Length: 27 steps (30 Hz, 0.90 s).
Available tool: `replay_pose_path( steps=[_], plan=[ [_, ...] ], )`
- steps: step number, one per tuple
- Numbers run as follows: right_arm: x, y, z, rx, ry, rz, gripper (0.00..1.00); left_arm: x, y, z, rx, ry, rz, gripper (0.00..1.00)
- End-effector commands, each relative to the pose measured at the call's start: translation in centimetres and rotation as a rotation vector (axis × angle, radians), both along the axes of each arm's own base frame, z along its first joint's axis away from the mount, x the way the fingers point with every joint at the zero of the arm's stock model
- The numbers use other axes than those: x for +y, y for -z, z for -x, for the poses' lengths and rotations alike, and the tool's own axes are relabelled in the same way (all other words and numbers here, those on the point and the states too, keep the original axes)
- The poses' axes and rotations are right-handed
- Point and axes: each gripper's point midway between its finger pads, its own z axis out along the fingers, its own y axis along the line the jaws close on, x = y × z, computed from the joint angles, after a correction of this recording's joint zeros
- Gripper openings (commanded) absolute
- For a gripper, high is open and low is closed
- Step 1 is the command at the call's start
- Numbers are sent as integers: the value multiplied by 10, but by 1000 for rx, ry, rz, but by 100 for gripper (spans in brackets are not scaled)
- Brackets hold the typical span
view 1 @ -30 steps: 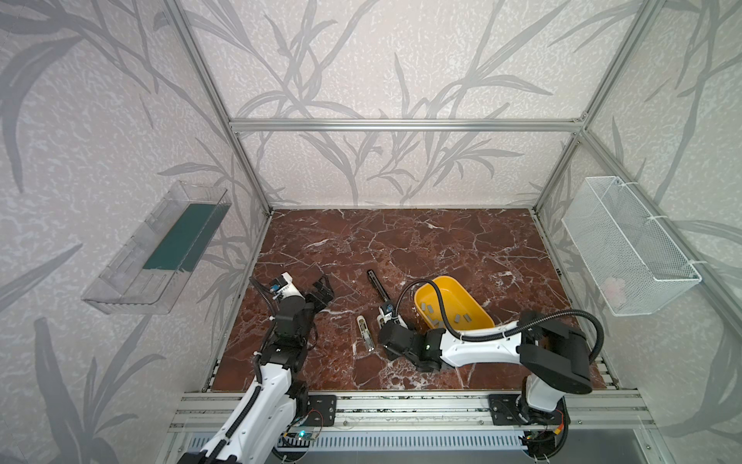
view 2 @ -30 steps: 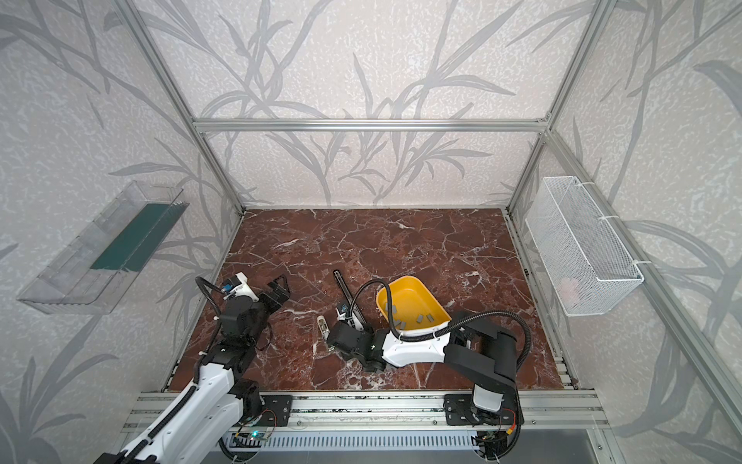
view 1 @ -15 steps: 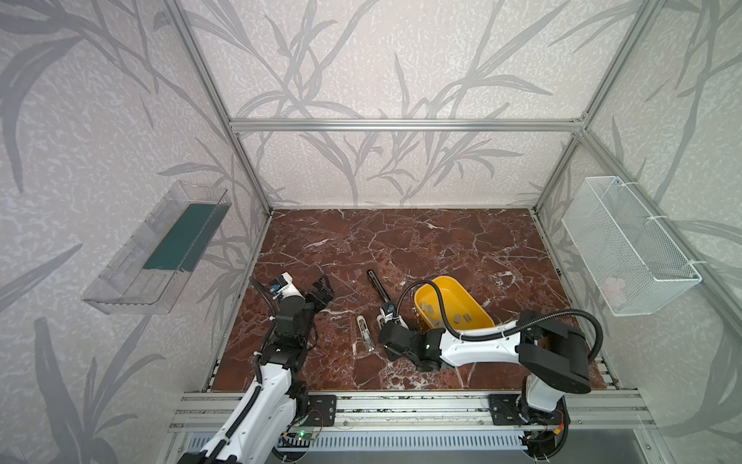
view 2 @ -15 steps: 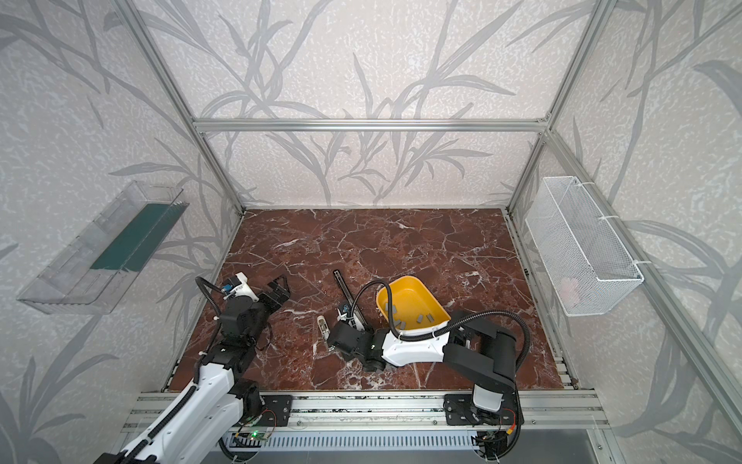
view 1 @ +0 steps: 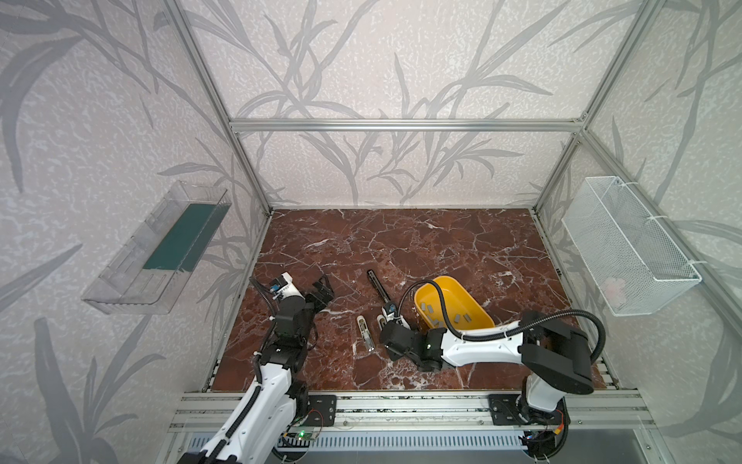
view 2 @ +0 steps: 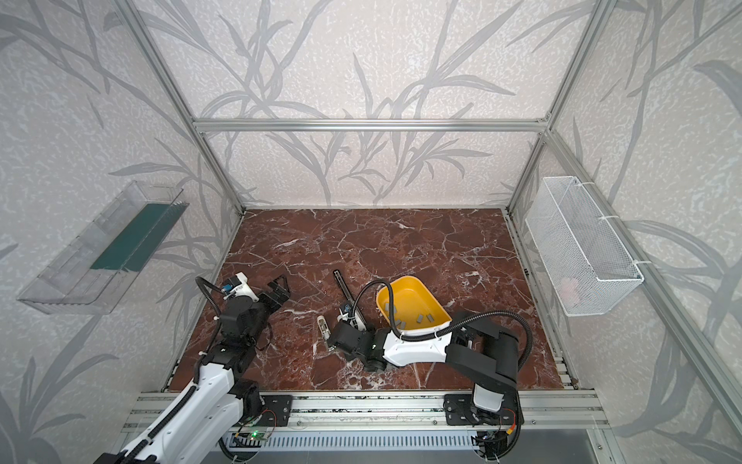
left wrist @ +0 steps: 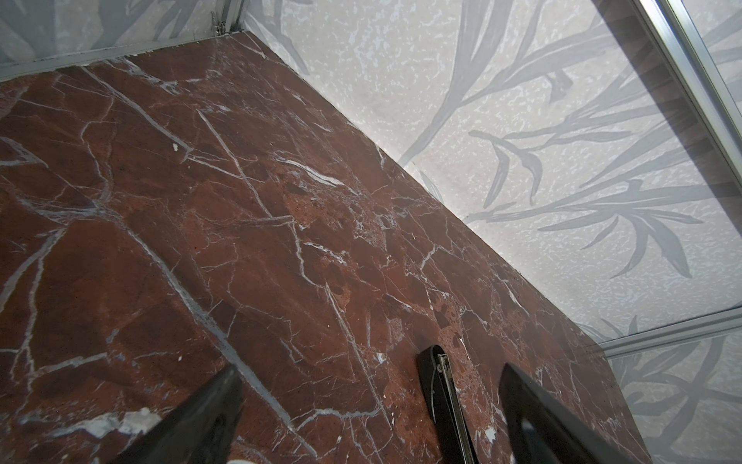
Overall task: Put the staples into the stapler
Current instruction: 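Open the right gripper and move it back toward the yellow tray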
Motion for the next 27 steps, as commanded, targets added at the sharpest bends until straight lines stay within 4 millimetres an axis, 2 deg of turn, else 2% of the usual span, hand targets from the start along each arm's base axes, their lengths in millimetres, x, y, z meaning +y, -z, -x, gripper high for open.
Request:
replay_pose_path(
  steps=[1, 9, 18, 27],
  plan=[
    [2, -8, -11, -42, 11, 22, 21, 2, -17, -4, -50, -16, 23, 99],
    [4, 2, -13, -14, 12, 32, 21, 2, -17, -4, -50, -15, 24, 99],
    [0, 16, -4, 48, 0, 57, 20, 2, -18, -4, -54, -14, 26, 99],
    [-20, 24, 6, 91, 54, 63, 18, 2, -19, -4, -55, -13, 26, 99]
  ],
)
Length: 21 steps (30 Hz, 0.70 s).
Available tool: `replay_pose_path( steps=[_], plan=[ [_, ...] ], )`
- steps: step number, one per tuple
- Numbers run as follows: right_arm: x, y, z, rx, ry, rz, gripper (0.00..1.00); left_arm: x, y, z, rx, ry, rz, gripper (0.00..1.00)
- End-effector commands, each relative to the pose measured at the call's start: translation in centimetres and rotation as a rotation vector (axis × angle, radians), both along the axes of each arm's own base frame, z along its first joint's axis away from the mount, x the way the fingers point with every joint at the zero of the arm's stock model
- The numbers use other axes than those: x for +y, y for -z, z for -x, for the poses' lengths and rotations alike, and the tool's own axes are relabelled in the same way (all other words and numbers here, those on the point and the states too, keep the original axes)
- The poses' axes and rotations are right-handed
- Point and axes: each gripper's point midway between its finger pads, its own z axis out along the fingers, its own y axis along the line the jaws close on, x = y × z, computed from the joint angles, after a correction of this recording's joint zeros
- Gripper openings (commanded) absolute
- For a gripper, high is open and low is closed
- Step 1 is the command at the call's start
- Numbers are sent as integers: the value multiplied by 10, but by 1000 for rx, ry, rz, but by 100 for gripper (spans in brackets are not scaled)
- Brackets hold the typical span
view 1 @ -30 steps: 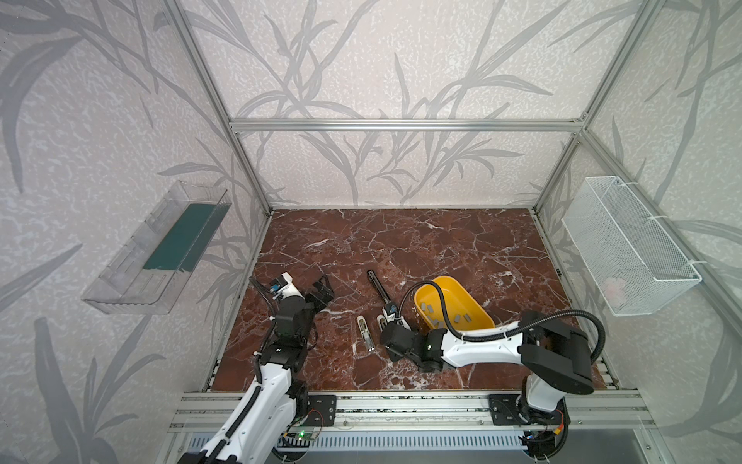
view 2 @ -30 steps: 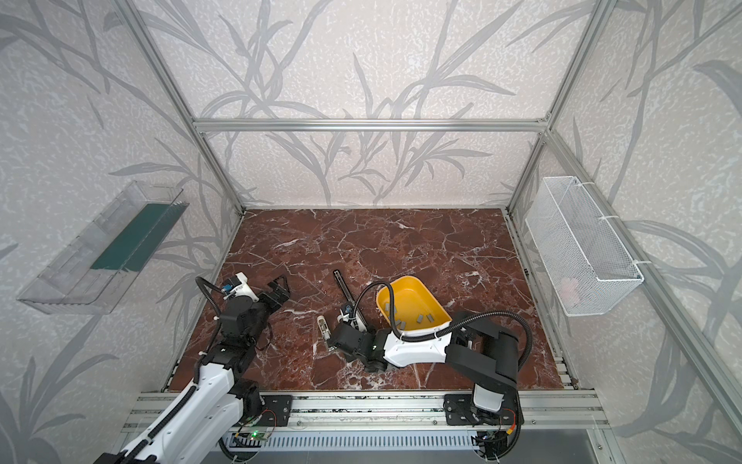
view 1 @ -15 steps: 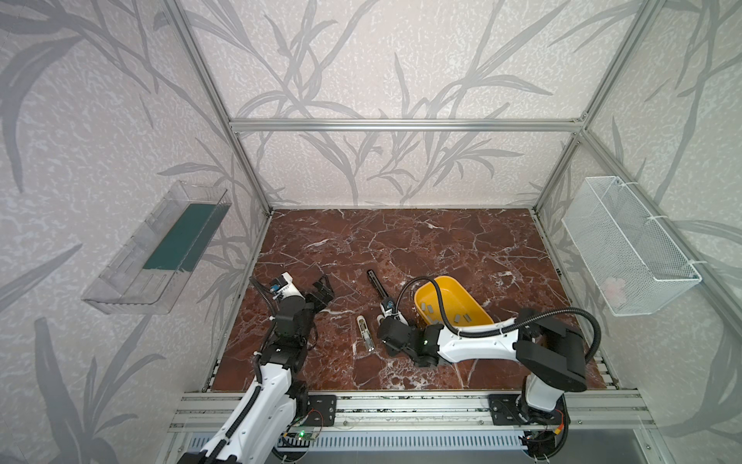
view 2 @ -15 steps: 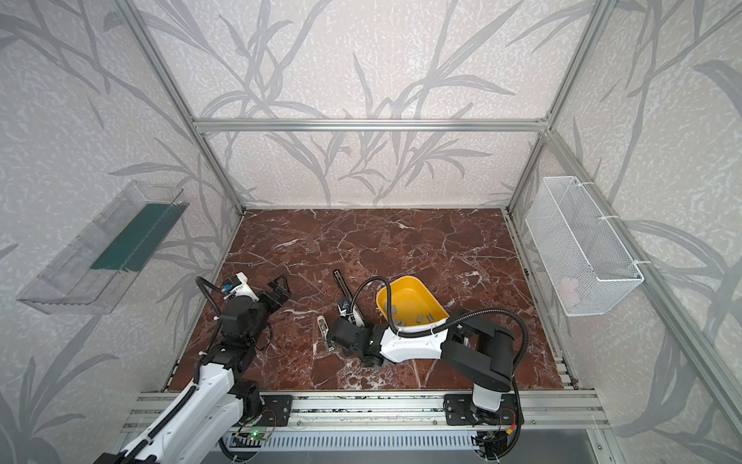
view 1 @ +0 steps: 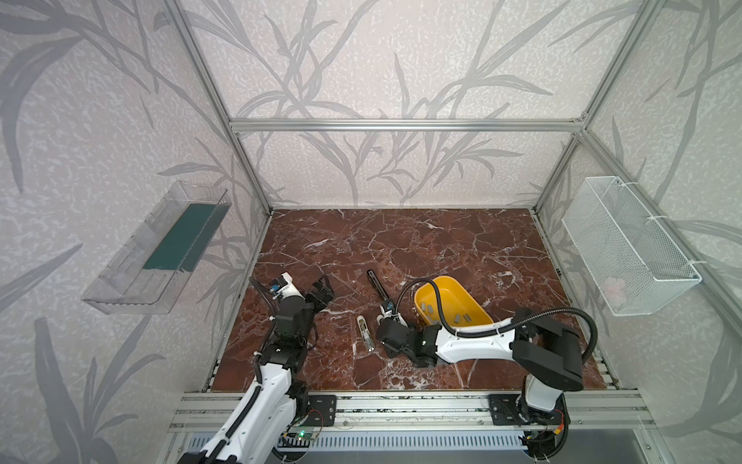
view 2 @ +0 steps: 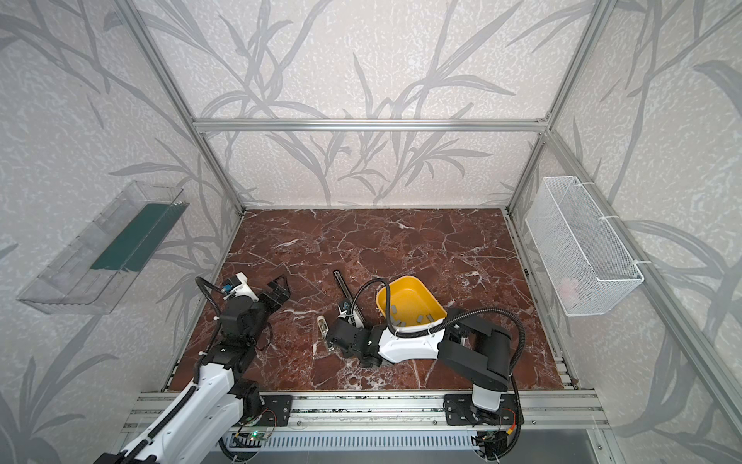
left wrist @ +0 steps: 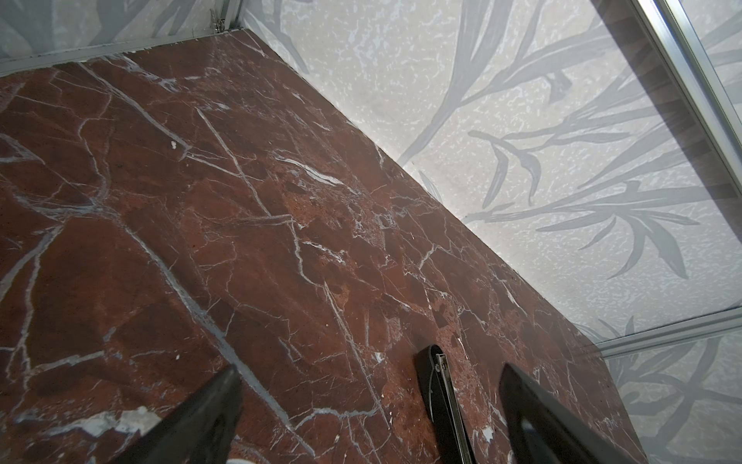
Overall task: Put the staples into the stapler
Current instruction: 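Open the right gripper and move it back toward the yellow tray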
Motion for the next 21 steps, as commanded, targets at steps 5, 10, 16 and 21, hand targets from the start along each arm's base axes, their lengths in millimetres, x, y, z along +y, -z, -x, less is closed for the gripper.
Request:
replay_pose_path(
  steps=[5, 10, 16, 21],
  plan=[
    [-18, 5, 11, 27, 8, 56, 18, 2, -18, -3, -53, -15, 16, 99],
    [-14, -2, 11, 3, -10, 53, 18, 3, -18, -3, -54, -16, 16, 99],
    [-13, -60, 2, -101, -39, 6, 19, 3, -18, -3, -52, -17, 14, 99],
    [-35, -115, -8, -242, -27, -38, 21, 1, -18, -3, -45, -5, 9, 99]
  ],
)
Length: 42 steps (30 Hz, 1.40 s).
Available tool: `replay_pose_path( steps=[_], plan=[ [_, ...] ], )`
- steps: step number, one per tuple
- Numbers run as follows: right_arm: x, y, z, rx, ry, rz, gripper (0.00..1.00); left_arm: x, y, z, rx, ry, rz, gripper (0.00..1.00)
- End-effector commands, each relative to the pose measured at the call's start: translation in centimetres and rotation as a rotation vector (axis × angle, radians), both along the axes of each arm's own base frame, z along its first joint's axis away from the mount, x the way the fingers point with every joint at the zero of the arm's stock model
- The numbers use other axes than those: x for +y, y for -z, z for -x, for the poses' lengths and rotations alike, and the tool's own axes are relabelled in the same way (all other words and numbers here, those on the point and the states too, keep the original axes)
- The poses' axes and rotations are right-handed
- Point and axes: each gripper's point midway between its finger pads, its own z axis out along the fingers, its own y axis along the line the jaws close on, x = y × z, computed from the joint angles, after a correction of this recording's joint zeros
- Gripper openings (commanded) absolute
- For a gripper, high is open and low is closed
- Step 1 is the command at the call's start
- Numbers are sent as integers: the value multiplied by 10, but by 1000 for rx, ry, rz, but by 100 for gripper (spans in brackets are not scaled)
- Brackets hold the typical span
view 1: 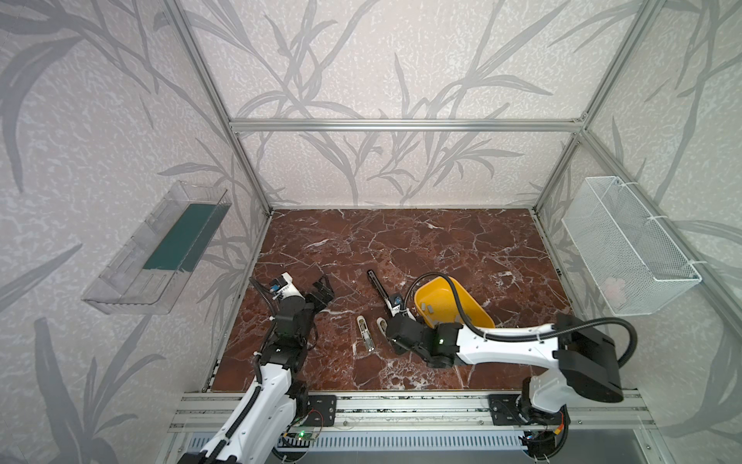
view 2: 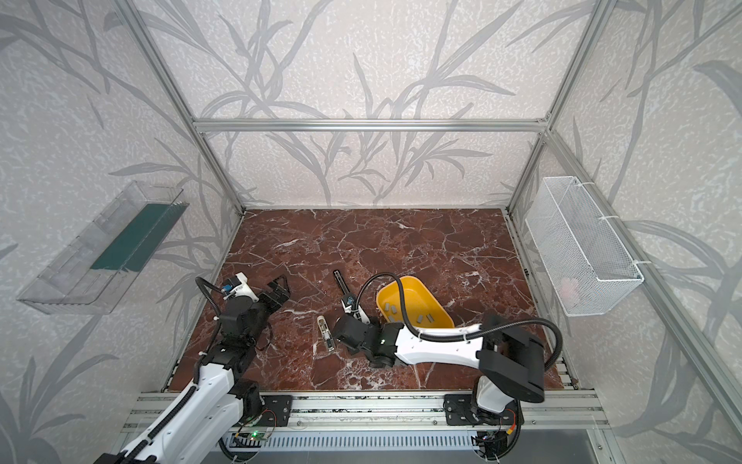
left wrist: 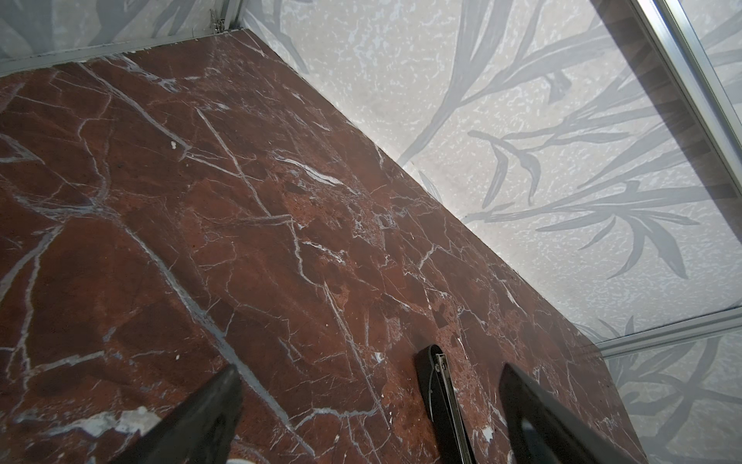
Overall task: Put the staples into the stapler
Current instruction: 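Open the right gripper and move it back toward the yellow tray, then lower the open right gripper onto a grey staple strip in the tray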
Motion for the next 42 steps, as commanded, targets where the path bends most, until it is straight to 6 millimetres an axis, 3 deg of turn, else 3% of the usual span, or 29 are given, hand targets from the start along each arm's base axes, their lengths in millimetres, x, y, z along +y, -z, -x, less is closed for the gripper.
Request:
replay_pose_path(
  steps=[1, 4, 7, 11, 14, 20, 24, 28, 34, 42],
  plan=[
    [-25, -39, -11, -132, 25, 25, 21, 0, -18, -3, -42, -2, 9, 99],
    [-56, -58, -27, -198, 89, 73, 22, -1, -19, -3, -36, 8, -4, 99],
    [-93, -57, -47, -183, 169, 92, 22, -1, -21, -3, -29, 14, -19, 99],
    [-142, -27, -68, -70, 282, 76, 22, -3, -25, -3, -37, 31, -34, 99],
    [-158, -5, -75, 31, 312, 67, 22, -6, -23, -3, -41, 47, -37, 99],
    [-165, 32, -87, 185, 333, 107, 23, -9, -14, -8, -5, 68, -58, 99],
    [-185, 50, -84, 259, 450, 181, 23, -13, -12, -12, 22, 89, -78, 98],
    [-184, 67, -74, 305, 476, 87, 23, -13, -15, -11, 22, 91, -86, 98],
    [-194, 60, -63, 255, 510, -21, 26, -10, -18, -7, 6, 75, -104, 98],
    [-190, 70, -56, 276, 479, -56, 28, -10, -17, -8, 8, 71, -102, 98]
  ],
)
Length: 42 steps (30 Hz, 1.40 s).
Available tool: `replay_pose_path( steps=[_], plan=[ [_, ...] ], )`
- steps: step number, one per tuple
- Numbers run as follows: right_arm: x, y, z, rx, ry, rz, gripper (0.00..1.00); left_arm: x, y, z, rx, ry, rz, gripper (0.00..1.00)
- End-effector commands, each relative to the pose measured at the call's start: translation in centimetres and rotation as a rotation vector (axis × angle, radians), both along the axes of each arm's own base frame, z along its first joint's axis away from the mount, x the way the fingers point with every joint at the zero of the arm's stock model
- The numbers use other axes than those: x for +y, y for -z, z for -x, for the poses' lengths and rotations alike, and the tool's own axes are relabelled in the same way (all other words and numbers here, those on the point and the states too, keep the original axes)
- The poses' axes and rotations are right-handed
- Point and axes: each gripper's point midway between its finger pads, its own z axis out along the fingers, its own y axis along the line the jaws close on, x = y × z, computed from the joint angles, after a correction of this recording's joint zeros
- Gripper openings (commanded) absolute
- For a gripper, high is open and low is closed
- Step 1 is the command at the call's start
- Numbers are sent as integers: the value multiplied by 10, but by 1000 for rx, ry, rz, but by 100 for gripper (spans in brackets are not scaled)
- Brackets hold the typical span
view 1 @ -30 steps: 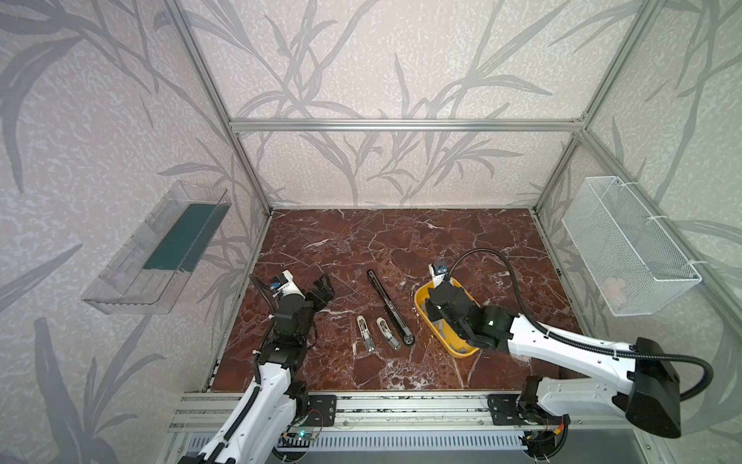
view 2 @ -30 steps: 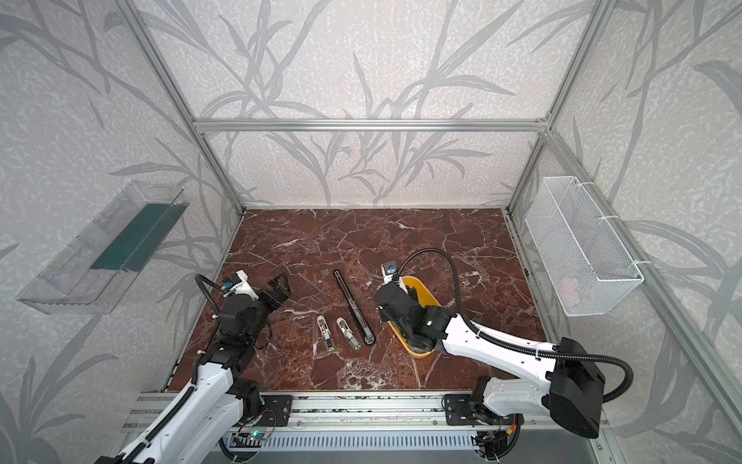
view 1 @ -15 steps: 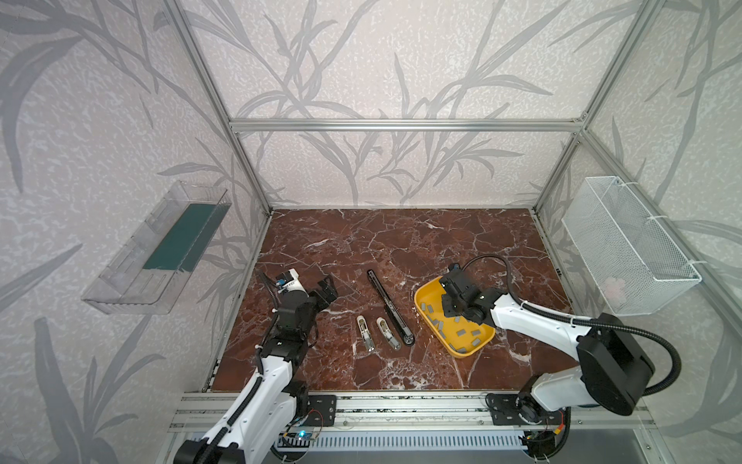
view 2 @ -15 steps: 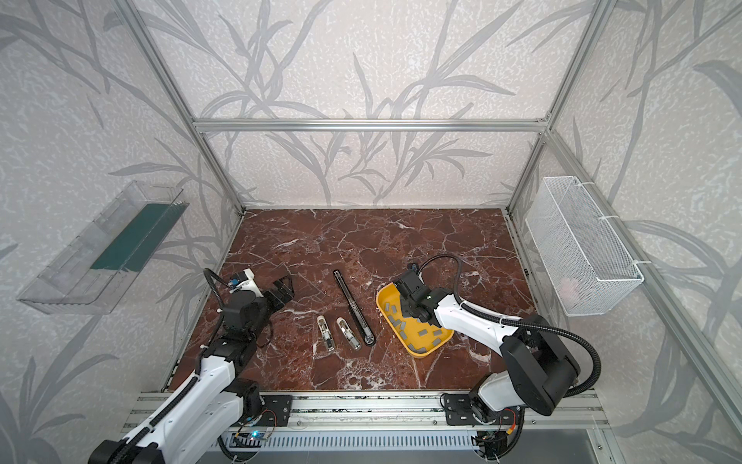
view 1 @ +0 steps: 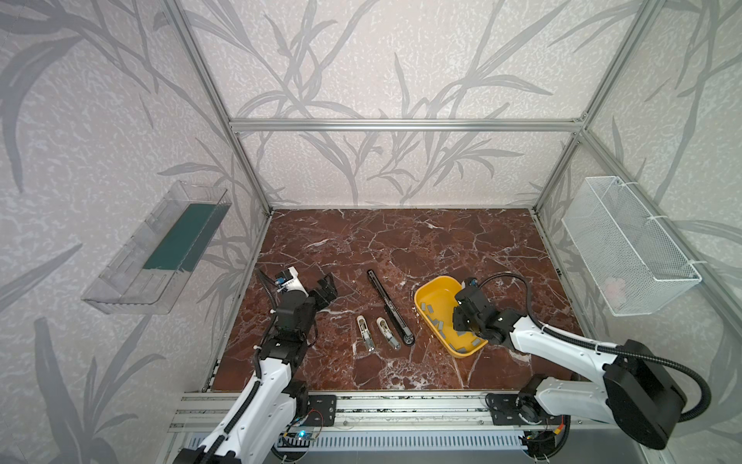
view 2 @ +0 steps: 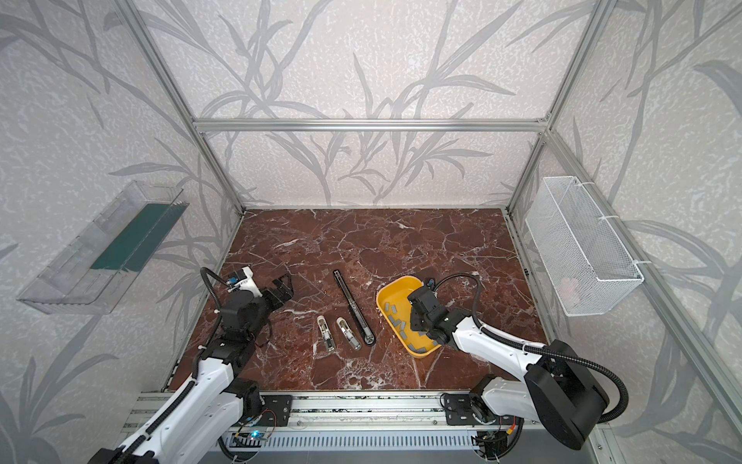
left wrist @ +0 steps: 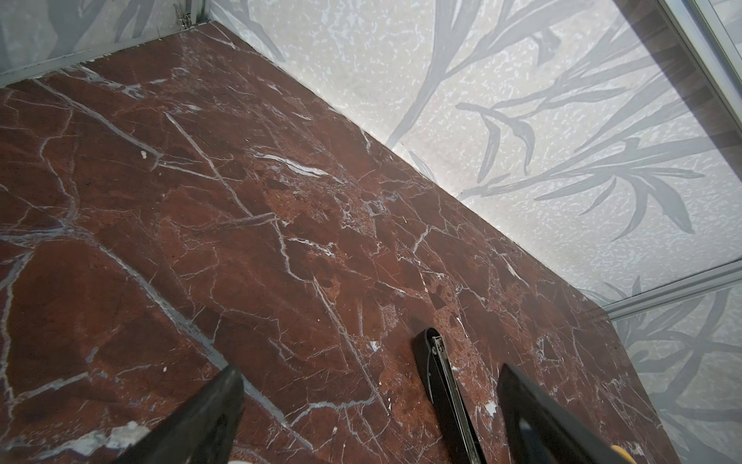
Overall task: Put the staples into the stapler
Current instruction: 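Lower the open right gripper onto a grey staple strip in the tray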
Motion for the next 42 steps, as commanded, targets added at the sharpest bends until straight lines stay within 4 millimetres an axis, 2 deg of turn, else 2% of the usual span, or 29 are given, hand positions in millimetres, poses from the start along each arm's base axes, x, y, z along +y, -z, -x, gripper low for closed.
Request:
replay_pose_path(
  steps=[1, 13, 19, 35, 42],
  plan=[
    [8, 1, -5, 9, 0, -33, 28, 3, -11, -3, -23, -14, -17, 98],
    [6, 14, -5, 54, 12, 2, 32, 3, -10, -2, -21, -17, -14, 98],
    [5, 19, -6, 74, 14, -1, 38, 2, -10, -2, -23, -14, -8, 98],
    [16, 35, -6, 185, -33, 45, 35, 2, -10, -3, -22, -14, -5, 98],
    [12, 40, -5, 213, -70, 107, 33, 2, -10, -3, -23, -14, -3, 98]
  ],
)
